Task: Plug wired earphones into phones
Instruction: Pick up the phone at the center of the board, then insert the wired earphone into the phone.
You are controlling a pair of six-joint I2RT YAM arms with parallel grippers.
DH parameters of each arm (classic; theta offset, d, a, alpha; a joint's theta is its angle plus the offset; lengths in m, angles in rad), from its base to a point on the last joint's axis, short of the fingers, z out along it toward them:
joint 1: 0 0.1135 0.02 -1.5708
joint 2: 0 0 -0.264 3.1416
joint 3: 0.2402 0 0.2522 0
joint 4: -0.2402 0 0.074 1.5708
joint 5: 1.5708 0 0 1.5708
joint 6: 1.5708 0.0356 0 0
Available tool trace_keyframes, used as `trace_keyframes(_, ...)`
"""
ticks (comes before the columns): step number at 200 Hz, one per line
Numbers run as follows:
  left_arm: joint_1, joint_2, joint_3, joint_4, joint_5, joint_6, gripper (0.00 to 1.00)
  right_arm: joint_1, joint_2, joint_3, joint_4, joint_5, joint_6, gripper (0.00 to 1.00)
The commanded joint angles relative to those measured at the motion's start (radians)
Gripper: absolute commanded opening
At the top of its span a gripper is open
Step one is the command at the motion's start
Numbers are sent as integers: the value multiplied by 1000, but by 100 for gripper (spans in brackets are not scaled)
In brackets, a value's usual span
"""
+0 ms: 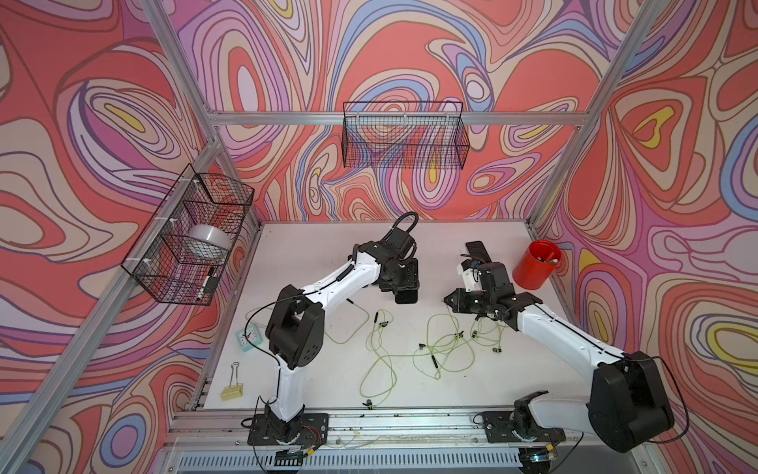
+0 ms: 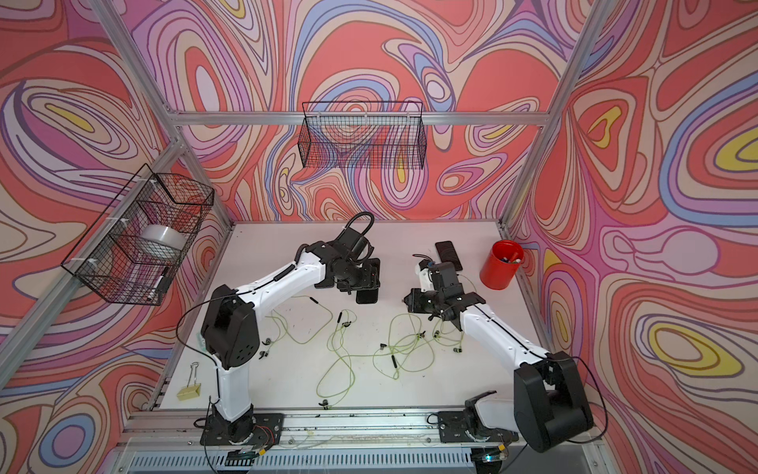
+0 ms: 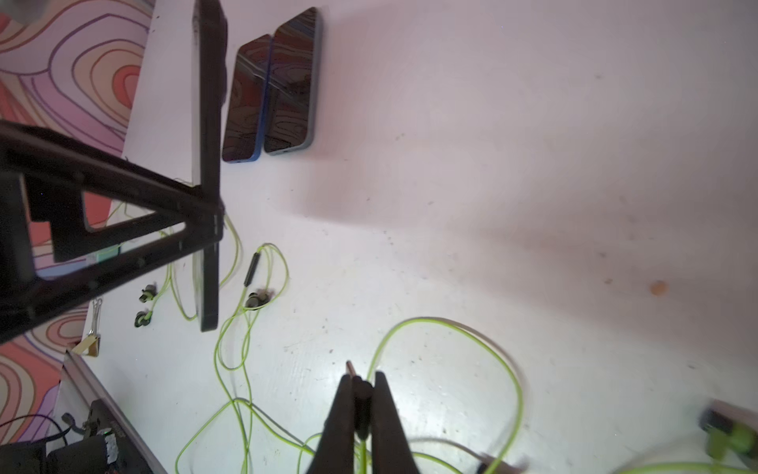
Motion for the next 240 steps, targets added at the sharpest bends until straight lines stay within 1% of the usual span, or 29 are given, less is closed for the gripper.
trace_keyframes(1,23,-73,-95,209,14,-291,34,20,10,-3,136,33,7,0)
trace_keyframes(17,32,-114,-141,253,6,-390,29,37,24,-3,191,12,36,0)
trace_keyframes(36,46,-152,-177,270,-14,-523,27,97,53,10,244,14,61,0)
trace_keyframes(43,51,-166,-196,280,-20,-574,24,120,60,10,264,24,71,0)
trace_keyframes(53,59,-185,-226,301,-19,-653,17,140,62,0,297,33,92,0)
trace_keyframes(69,74,-219,-297,360,-7,-792,0,160,53,-17,337,45,118,0)
trace_keyframes(86,87,-256,-377,427,4,-919,0,171,48,-25,353,50,130,0)
trace_keyframes(96,93,-274,-417,493,2,-965,0,181,49,-24,356,55,133,0)
trace_keyframes(120,101,-291,-469,562,25,-1030,0,209,67,-18,381,53,151,0)
trace_keyframes(145,102,-297,-535,653,48,-1129,0,235,90,-8,398,70,151,0)
trace_keyframes(161,102,-302,-564,691,53,-1165,0,242,98,-6,406,73,152,0)
trace_keyframes(205,102,-316,-585,702,55,-1176,0,244,123,11,379,121,149,0)
trace_keyframes(240,102,-316,-600,721,61,-1183,0,245,139,22,384,125,149,0)
